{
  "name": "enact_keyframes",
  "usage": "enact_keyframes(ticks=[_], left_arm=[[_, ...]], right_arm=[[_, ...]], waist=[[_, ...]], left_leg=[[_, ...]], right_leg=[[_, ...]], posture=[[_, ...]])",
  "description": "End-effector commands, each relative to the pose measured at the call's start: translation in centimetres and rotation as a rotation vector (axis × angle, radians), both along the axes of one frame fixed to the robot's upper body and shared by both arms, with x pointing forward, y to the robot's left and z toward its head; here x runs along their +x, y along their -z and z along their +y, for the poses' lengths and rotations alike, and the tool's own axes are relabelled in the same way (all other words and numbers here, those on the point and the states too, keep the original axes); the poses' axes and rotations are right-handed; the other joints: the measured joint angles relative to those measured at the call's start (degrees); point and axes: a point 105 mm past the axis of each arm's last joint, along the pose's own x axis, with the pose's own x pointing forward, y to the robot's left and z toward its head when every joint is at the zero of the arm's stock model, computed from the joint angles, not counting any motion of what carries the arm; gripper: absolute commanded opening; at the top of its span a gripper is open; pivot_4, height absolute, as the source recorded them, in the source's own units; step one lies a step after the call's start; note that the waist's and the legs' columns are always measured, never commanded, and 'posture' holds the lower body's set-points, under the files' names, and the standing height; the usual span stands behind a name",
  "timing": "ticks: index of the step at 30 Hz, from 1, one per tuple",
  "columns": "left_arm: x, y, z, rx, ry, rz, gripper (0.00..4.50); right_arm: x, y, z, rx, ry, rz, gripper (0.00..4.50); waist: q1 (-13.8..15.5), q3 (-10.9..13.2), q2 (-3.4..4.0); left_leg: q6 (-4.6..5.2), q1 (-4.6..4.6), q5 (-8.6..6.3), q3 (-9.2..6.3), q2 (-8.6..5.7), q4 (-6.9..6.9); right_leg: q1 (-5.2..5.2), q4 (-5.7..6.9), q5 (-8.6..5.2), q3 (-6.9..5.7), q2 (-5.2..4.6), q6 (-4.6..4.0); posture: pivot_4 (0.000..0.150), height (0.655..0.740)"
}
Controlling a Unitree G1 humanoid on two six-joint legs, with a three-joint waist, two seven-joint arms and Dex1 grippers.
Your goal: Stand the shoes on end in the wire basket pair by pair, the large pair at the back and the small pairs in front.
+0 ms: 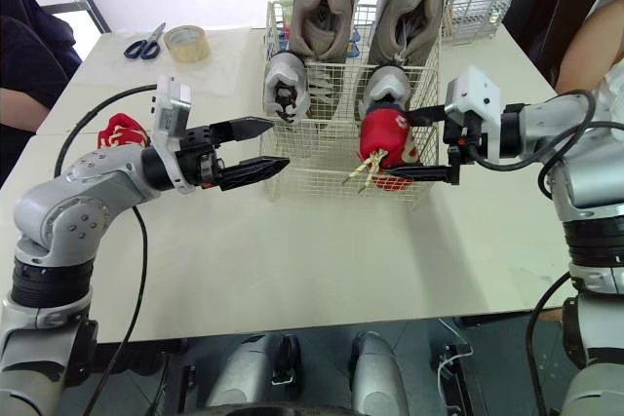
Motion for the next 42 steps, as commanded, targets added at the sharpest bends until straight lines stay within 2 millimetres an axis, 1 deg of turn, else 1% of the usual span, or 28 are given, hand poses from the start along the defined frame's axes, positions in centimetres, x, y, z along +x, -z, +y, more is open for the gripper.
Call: enact_keyframes(ticks=[1, 4, 6, 8, 9, 10, 12, 13, 15, 17, 20, 21, 23, 26, 28, 31, 35, 37, 42], left_arm=[[-0.3, -1.6, 0.5, -0.004, -0.006, -0.065, 4.50], [-0.1, -1.8, 1.4, 0.021, -0.035, -0.071, 4.50], [0.0, -1.9, 2.3, 0.045, -0.065, -0.076, 4.50], [0.3, -2.1, 3.5, 0.063, -0.108, -0.077, 4.50], [0.5, -2.2, 4.3, 0.077, -0.136, -0.077, 4.50], [1.0, -2.5, 5.6, 0.099, -0.191, -0.083, 4.50], [1.7, -2.8, 7.2, 0.129, -0.264, -0.089, 4.50], [2.3, -3.0, 8.7, 0.161, -0.331, -0.092, 4.50], [3.1, -3.2, 10.7, 0.202, -0.420, -0.099, 4.50], [4.8, -3.4, 14.0, 0.245, -0.595, -0.089, 4.50], [6.2, -3.7, 18.9, 0.239, -0.812, -0.004, 4.50], [6.6, -3.5, 20.4, 0.242, -0.886, 0.041, 4.50], [7.0, -3.3, 22.5, 0.249, -0.986, 0.095, 4.50], [7.2, -2.2, 26.6, 0.293, -1.161, 0.173, 4.50], [7.2, -1.6, 28.5, 0.297, -1.229, 0.214, 4.50], [7.7, -0.8, 29.4, 0.280, -1.248, 0.259, 4.50], [8.7, 1.4, 30.4, 0.261, -1.303, 0.315, 4.50], [9.1, 2.5, 30.3, 0.271, -1.310, 0.335, 4.50], [10.2, 4.9, 29.3, 0.269, -1.305, 0.383, 4.50]], right_arm=[[-0.8, -2.4, -0.8, -0.024, 0.029, -0.087, 4.44], [-1.5, -3.5, -1.6, -0.056, 0.052, -0.104, 4.44], [-2.1, -4.6, -2.1, -0.054, 0.067, -0.125, 4.44], [-2.9, -6.5, -2.1, 0.000, 0.062, -0.155, 4.44], [-3.3, -7.4, -1.7, 0.044, 0.047, -0.167, 4.44], [-4.1, -8.5, -0.7, 0.112, 0.002, -0.169, 4.44], [-5.2, -9.6, 0.6, 0.190, -0.063, -0.160, 4.44], [-5.9, -10.0, 1.8, 0.231, -0.119, -0.147, 4.44], [-6.8, -10.4, 3.2, 0.281, -0.185, -0.127, 4.44], [-7.5, -10.6, 4.8, 0.338, -0.253, -0.103, 4.44], [-8.1, -10.4, 6.4, 0.390, -0.330, -0.067, 4.44], [-8.2, -10.2, 6.8, 0.402, -0.345, -0.058, 4.44], [-8.2, -10.0, 7.3, 0.408, -0.363, -0.048, 4.44], [-8.1, -9.1, 7.9, 0.402, -0.376, -0.035, 4.44], [-8.0, -8.8, 8.1, 0.402, -0.375, -0.035, 4.44], [-8.0, -8.8, 8.1, 0.405, -0.372, -0.040, 4.44], [-8.2, -8.7, 8.0, 0.413, -0.362, -0.047, 4.44], [-8.3, -8.8, 8.0, 0.414, -0.355, -0.050, 4.44], [-8.5, -8.9, 7.9, 0.415, -0.338, -0.058, 4.44]], waist=[[0.02, 0.00, 0.00], [0.01, 0.01, 0.02], [-0.07, 0.01, 0.02], [-0.11, 0.01, 0.02], [-0.14, 0.01, 0.02], [-0.19, 0.01, 0.02], [-0.46, 0.01, 0.05], [-0.58, 0.01, 0.05], [-0.67, 0.00, 0.03], [-0.62, 0.01, 0.01], [-0.30, 0.01, 0.00], [-0.20, 0.01, 0.00], [-0.04, 0.01, 0.00], [0.04, 0.00, -0.02], [-0.02, 0.00, -0.05], [0.01, 0.00, -0.07], [0.09, -0.02, -0.16], [0.00, -0.03, -0.17], [-0.09, -0.02, -0.28]], left_leg=[[0.00, 0.00, 0.00, 0.00, 0.00, 0.00], [0.00, -0.01, 0.00, -0.01, 0.00, 0.00], [0.00, -0.01, 0.00, -0.01, 0.00, -0.02], [-0.01, -0.01, -0.01, 0.00, 0.01, -0.02], [-0.01, 0.00, -0.01, 0.00, 0.01, -0.02], [-0.01, 0.00, -0.01, -0.01, 0.02, -0.02], [-0.02, -0.01, -0.01, 0.00, 0.03, -0.04], [-0.03, -0.01, -0.01, 0.00, 0.03, -0.06], [-0.05, -0.02, -0.01, 0.00, 0.06, -0.09], [-0.06, -0.04, -0.02, 0.01, 0.05, -0.10], [-0.05, -0.14, -0.02, 0.03, 0.03, -0.10], [-0.05, -0.14, -0.02, 0.03, 0.03, -0.09], [-0.04, -0.15, -0.03, 0.04, 0.03, -0.10], [-0.01, -0.16, -0.04, 0.08, 0.01, -0.10], [0.00, -0.16, -0.04, 0.10, 0.01, -0.10], [0.00, -0.16, -0.03, 0.13, 0.01, -0.10], [0.00, -0.16, -0.03, 0.14, 0.01, -0.10], [0.00, -0.16, -0.03, 0.14, 0.01, -0.10], [0.01, -0.17, -0.03, 0.15, 0.03, -0.10]], right_leg=[[0.00, 0.00, 0.00, 0.00, 0.00, 0.00], [-0.02, 0.00, 0.00, 0.00, -0.01, -0.01], [-0.04, 0.00, -0.01, 0.00, 0.00, -0.01], [-0.05, 0.00, -0.01, 0.01, 0.00, -0.01], [-0.05, 0.00, -0.01, 0.01, 0.00, -0.01], [-0.06, 0.00, -0.01, 0.01, 0.00, -0.02], [-0.13, 0.02, -0.01, 0.02, -0.01, -0.04], [-0.16, 0.04, -0.01, 0.02, -0.01, -0.04], [-0.19, 0.05, -0.01, 0.01, -0.01, -0.06], [-0.22, 0.05, -0.01, 0.02, -0.02, -0.06], [-0.31, 0.04, 0.04, 0.02, -0.05, -0.13], [-0.31, 0.05, 0.05, 0.01, -0.04, -0.11], [-0.31, 0.04, 0.06, 0.01, -0.03, -0.10], [-0.31, 0.04, 0.06, 0.01, -0.03, -0.09], [-0.31, 0.06, 0.06, 0.01, -0.01, -0.08], [-0.32, 0.08, 0.06, 0.00, 0.00, -0.08], [-0.31, 0.08, 0.06, 0.00, -0.01, -0.08], [-0.30, 0.08, 0.06, 0.01, -0.01, -0.08], [-0.32, 0.08, 0.07, 0.00, 0.00, -0.07]], posture=[[0.150, 0.7400], [0.150, 0.7400], [0.150, 0.7400], [0.150, 0.7400], [0.150, 0.7400], [0.150, 0.7400], [0.150, 0.7400], [0.150, 0.7400], [0.150, 0.7400], [0.150, 0.7400], [0.150, 0.7400], [0.150, 0.7400], [0.150, 0.7400], [0.150, 0.7400], [0.150, 0.7400], [0.150, 0.7400], [0.150, 0.7400], [0.150, 0.7400], [0.150, 0.7400]])
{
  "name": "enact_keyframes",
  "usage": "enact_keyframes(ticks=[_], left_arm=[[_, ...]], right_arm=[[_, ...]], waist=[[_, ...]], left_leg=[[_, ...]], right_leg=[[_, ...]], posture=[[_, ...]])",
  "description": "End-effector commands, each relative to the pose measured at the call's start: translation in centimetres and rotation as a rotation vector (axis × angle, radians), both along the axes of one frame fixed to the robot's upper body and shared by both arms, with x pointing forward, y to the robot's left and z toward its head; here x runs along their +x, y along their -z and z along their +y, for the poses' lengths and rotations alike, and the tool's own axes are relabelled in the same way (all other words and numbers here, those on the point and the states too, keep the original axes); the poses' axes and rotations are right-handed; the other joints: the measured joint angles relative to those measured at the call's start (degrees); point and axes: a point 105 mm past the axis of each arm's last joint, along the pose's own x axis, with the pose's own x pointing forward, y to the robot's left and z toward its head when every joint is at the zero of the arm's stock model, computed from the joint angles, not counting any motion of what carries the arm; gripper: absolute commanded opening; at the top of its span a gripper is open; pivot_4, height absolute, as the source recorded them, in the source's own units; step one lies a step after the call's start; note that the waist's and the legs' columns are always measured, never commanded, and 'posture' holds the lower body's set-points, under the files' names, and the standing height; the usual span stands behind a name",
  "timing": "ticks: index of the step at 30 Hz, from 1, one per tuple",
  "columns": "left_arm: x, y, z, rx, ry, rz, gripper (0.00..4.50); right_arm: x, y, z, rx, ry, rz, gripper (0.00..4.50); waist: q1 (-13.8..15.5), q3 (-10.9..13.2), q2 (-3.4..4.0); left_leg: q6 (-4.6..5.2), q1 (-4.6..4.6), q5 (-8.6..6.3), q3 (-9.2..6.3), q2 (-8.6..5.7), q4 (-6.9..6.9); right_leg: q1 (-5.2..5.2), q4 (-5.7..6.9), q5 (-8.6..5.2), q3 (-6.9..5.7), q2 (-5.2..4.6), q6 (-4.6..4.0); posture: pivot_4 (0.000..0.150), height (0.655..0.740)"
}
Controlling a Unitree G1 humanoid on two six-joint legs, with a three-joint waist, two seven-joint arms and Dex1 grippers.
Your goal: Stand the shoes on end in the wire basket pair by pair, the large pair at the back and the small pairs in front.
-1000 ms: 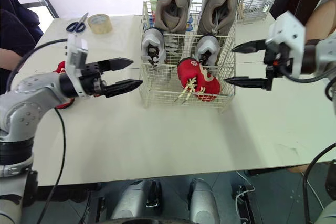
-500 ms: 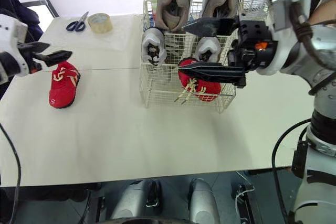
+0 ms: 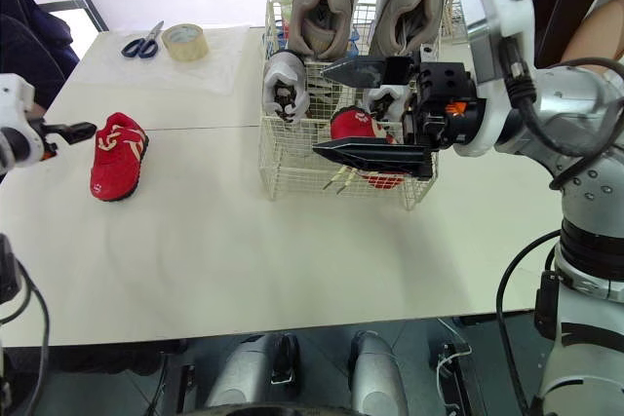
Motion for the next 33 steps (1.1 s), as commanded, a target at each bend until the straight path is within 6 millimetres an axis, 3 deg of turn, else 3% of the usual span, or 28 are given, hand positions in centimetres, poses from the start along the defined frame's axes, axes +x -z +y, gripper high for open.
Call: enact_keyframes(ticks=[1, 4, 7, 12, 15, 17, 21, 25, 29, 31, 33], left_arm=[[0.4, -0.2, 0.1, 0.031, -0.020, -0.016, 4.50], [0.6, 0.9, 0.0, 0.047, -0.036, 0.008, 4.50], [0.6, 1.9, 0.0, 0.043, -0.065, 0.028, 3.81], [0.5, 2.7, -0.2, 0.029, -0.069, 0.044, 1.60], [1.0, 1.7, -0.5, 0.008, -0.069, -0.001, 0.05], [1.5, 0.5, -0.9, 0.003, -0.050, -0.047, 0.05], [3.8, -6.3, -4.1, -0.025, 0.076, -0.312, 0.05], [4.1, -13.8, -7.7, -0.089, 0.221, -0.672, 0.05], [1.3, -19.9, -12.7, -0.185, 0.395, -1.030, 0.05], [-1.1, -22.2, -15.2, -0.237, 0.445, -1.215, 0.05], [-2.9, -23.1, -17.1, -0.291, 0.473, -1.316, 0.05]], right_arm=[[-0.9, -1.1, -0.3, 0.018, 0.011, -0.060, 4.44], [-0.9, -1.1, -0.4, 0.017, 0.024, -0.060, 4.44], [-0.9, -1.1, -0.4, 0.016, 0.041, -0.063, 4.50], [-0.9, -1.1, -0.5, 0.018, 0.070, -0.066, 4.50], [-0.8, -1.1, -0.6, 0.018, 0.082, -0.065, 4.50], [-0.8, -1.1, -0.7, 0.019, 0.090, -0.063, 4.50], [-0.4, -1.0, -0.8, 0.025, 0.113, -0.059, 4.50], [-0.1, -1.0, -0.9, 0.030, 0.124, -0.055, 4.50], [0.3, -1.0, -1.3, 0.030, 0.147, -0.045, 4.50], [0.4, -0.9, -1.5, 0.025, 0.159, -0.042, 4.50], [0.5, -1.0, -1.6, 0.024, 0.166, -0.040, 4.50]], waist=[[-0.06, -0.01, -0.02], [-0.19, -0.01, -0.03], [-0.14, -0.02, -0.04], [-0.29, -0.04, -0.07], [-0.41, -0.04, -0.07], [-0.40, -0.04, -0.07], [0.22, 0.01, -0.23], [0.24, 0.00, -0.46], [-0.01, 0.00, -0.46], [-0.10, 0.00, -0.45], [-0.17, 0.00, -0.45]], left_leg=[[0.00, 0.00, 0.00, 0.00, 0.00, 0.00], [0.01, 0.01, 0.00, 0.01, 0.00, 0.00], [0.01, 0.01, 0.00, 0.01, 0.01, 0.01], [0.02, 0.02, -0.01, 0.01, 0.01, 0.02], [0.02, 0.04, -0.01, 0.01, 0.02, 0.02], [0.02, 0.04, -0.01, 0.01, 0.03, 0.02], [0.04, -0.04, -0.01, 0.00, 0.02, 0.08], [0.08, -0.22, -0.04, -0.08, -0.01, 0.14], [0.14, -0.21, -0.05, -0.02, -0.04, 0.15], [0.14, -0.19, -0.05, -0.01, -0.03, 0.13], [0.15, -0.13, -0.04, 0.00, -0.02, 0.12]], right_leg=[[0.00, 0.00, 0.00, 0.00, 0.00, 0.00], [0.00, 0.00, 0.00, 0.01, -0.01, 0.00], [0.00, 0.01, 0.00, 0.01, -0.02, 0.01], [0.00, 0.03, 0.01, 0.01, -0.03, 0.00], [-0.02, 0.08, 0.01, 0.01, -0.03, 0.00], [-0.02, 0.10, 0.01, 0.01, -0.03, 0.01], [-0.03, 0.08, 0.01, 0.00, -0.03, 0.00], [-0.07, -0.01, 0.02, -0.03, -0.07, -0.01], [-0.03, 0.00, 0.04, -0.01, -0.10, 0.01], [0.00, 0.01, 0.06, -0.01, -0.08, 0.06], [0.07, 0.00, 0.06, 0.00, -0.05, 0.08]], posture=[[0.150, 0.7400], [0.150, 0.7400], [0.150, 0.7400], [0.150, 0.7400], [0.150, 0.7400], [0.150, 0.7400], [0.150, 0.7400], [0.150, 0.7400], [0.150, 0.7400], [0.150, 0.7400], [0.150, 0.7400]])
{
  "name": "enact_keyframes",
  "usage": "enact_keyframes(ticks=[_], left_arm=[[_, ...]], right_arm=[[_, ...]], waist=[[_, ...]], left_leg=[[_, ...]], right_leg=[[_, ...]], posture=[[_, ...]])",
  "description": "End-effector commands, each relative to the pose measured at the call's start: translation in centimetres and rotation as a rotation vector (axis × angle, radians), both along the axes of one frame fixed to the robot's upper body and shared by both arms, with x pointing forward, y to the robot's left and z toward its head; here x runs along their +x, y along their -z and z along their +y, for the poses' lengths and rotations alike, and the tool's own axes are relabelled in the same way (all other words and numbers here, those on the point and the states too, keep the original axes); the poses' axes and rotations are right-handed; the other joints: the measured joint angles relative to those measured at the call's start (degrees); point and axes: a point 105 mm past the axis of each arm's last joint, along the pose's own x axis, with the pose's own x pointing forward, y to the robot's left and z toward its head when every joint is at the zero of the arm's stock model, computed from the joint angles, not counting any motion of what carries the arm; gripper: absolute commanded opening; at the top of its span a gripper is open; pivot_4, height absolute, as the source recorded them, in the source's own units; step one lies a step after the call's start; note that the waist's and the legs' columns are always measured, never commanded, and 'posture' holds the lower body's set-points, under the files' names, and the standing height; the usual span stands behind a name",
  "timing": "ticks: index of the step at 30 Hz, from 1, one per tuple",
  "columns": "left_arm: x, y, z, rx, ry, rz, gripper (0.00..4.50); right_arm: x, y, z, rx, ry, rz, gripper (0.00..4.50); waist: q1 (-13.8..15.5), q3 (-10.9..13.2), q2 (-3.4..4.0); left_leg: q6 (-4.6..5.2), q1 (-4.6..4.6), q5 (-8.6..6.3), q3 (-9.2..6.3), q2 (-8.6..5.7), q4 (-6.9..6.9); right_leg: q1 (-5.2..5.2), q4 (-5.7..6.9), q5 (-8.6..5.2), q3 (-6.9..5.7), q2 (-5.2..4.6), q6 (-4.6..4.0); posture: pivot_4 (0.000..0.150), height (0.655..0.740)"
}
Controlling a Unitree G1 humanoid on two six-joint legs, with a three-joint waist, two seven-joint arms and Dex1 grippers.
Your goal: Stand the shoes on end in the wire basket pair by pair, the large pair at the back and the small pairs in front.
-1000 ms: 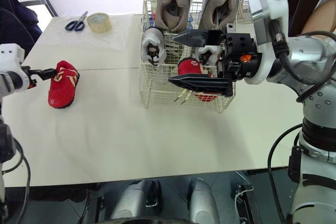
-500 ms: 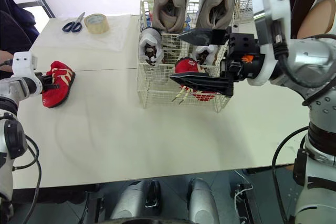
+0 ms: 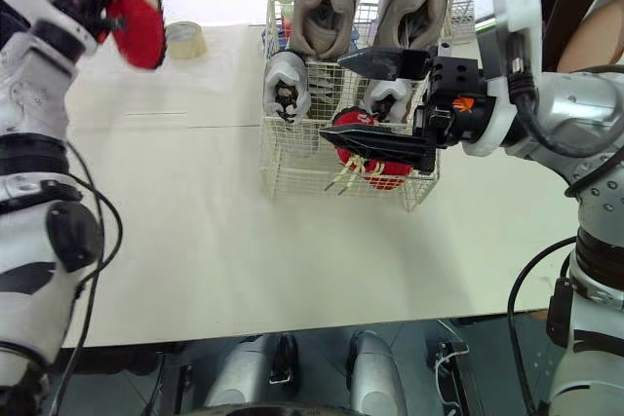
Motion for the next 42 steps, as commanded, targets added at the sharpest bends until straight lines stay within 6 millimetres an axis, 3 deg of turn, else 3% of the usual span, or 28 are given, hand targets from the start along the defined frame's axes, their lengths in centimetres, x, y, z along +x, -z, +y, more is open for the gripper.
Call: enact_keyframes(ticks=[1, 5, 14, 31, 42], left_arm=[[-4.8, -3.5, -2.6, -0.059, 0.049, -0.259, 0.05], [-7.2, -2.8, -7.4, 0.016, 0.095, -0.354, 0.05], [-8.4, 1.6, -12.0, 0.016, 0.140, -0.312, 0.05], [-8.9, 10.6, -18.2, 0.136, 0.213, -0.260, 0.05], [-7.0, 15.2, -19.0, 0.141, 0.082, -0.258, 0.05]], right_arm=[[-0.2, -0.9, -0.6, 0.002, 0.025, -0.041, 4.50], [-0.1, -1.0, -0.8, -0.004, 0.039, -0.035, 4.50], [-0.1, -0.6, -1.0, -0.024, 0.060, -0.007, 4.50], [-0.8, -0.8, -0.9, -0.050, 0.076, 0.001, 4.50], [-0.8, -1.1, -1.2, -0.058, 0.101, -0.011, 4.50]], waist=[[-0.02, 0.00, 0.00], [0.01, 0.01, 0.01], [0.32, -0.01, 0.01], [0.43, -0.01, 0.02], [0.43, -0.10, 0.10]], left_leg=[[0.00, 0.07, 0.00, 0.00, 0.00, 0.00], [-0.02, 0.33, 0.01, -0.04, 0.01, 0.01], [0.01, 0.34, 0.00, -0.11, -0.01, 0.07], [0.14, 0.31, -0.08, -0.14, 0.00, 0.08], [0.48, 0.30, -0.29, -0.14, -0.01, 0.09]], right_leg=[[0.06, 0.00, 0.00, 0.00, 0.01, 0.01], [0.30, -0.09, -0.01, 0.00, 0.03, 0.02], [0.36, -0.08, 0.01, 0.00, 0.02, 0.00], [0.34, -0.12, 0.01, -0.02, -0.05, -0.04], [0.31, -0.16, 0.06, -0.09, -0.20, -0.11]], posture=[[0.150, 0.7400], [0.150, 0.7400], [0.150, 0.7400], [0.150, 0.7400], [0.150, 0.7400]])
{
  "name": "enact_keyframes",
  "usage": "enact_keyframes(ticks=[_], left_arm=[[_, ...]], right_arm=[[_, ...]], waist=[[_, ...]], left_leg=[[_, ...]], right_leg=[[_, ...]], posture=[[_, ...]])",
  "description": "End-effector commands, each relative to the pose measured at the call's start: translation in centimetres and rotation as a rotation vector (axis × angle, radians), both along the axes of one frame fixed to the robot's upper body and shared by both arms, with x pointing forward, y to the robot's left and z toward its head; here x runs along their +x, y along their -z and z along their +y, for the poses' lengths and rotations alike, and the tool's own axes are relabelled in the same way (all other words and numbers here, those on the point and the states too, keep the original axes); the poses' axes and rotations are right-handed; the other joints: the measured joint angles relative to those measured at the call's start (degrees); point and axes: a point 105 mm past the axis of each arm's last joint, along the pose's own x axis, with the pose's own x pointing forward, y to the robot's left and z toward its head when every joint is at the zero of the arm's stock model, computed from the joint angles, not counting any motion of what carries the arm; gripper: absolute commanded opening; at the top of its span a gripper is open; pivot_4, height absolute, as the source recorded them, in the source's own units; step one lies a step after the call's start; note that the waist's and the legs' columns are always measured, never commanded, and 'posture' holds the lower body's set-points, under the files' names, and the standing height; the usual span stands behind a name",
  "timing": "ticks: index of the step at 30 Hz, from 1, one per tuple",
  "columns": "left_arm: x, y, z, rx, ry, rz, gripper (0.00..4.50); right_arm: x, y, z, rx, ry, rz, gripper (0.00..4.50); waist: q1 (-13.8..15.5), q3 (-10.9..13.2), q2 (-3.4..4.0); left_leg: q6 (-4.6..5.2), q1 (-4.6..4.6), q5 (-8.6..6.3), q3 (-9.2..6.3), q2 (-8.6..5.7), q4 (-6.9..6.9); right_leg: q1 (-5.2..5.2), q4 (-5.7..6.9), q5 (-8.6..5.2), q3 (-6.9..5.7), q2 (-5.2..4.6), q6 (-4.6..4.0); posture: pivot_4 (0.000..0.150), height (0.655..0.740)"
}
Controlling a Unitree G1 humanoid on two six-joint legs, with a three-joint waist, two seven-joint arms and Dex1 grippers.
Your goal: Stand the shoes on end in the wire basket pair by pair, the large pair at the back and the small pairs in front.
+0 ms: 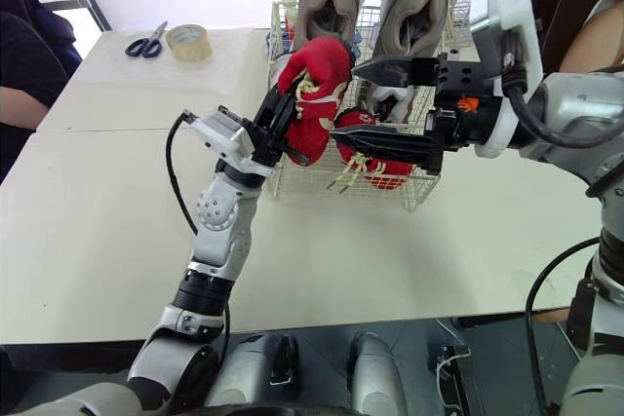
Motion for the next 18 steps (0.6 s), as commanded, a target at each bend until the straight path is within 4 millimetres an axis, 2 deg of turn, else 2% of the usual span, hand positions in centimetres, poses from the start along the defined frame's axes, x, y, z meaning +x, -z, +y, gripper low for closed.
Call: enact_keyframes(ticks=[1, 9, 14, 18], left_arm=[[0.4, 1.7, -0.2, 0.017, -0.036, 0.004, 0.05], [0.4, 6.2, 0.1, 0.075, -0.081, 0.061, 0.05], [1.3, 7.9, 1.5, 0.046, -0.145, 0.146, 0.05], [1.3, 8.6, 1.7, 0.067, -0.149, 0.166, 0.05]], right_arm=[[-0.9, -1.4, -0.5, -0.005, 0.015, -0.071, 4.50], [-1.1, -1.6, -0.6, -0.017, 0.017, -0.065, 4.50], [-1.0, -1.6, -0.5, -0.018, 0.013, -0.062, 4.50], [-0.9, -1.6, -0.4, -0.017, 0.008, -0.064, 4.50]], waist=[[-0.01, -0.04, 0.03], [-0.09, -0.19, 0.23], [-0.02, -0.25, 0.28], [-0.08, -0.44, 0.50]], left_leg=[[0.01, 0.00, -0.01, 0.00, 0.00, 0.00], [0.04, 0.04, -0.04, -0.01, 0.02, 0.00], [0.06, 0.04, -0.05, -0.03, 0.00, 0.01], [0.06, 0.07, -0.05, -0.03, 0.00, 0.01]], right_leg=[[0.00, 0.00, 0.01, -0.01, 0.00, -0.01], [0.00, 0.00, 0.01, 0.00, -0.01, -0.03], [0.02, -0.01, -0.02, 0.00, -0.14, -0.13], [0.05, -0.01, -0.02, -0.01, -0.17, -0.14]], posture=[[0.150, 0.7400], [0.150, 0.7400], [0.150, 0.7400], [0.150, 0.7400]])
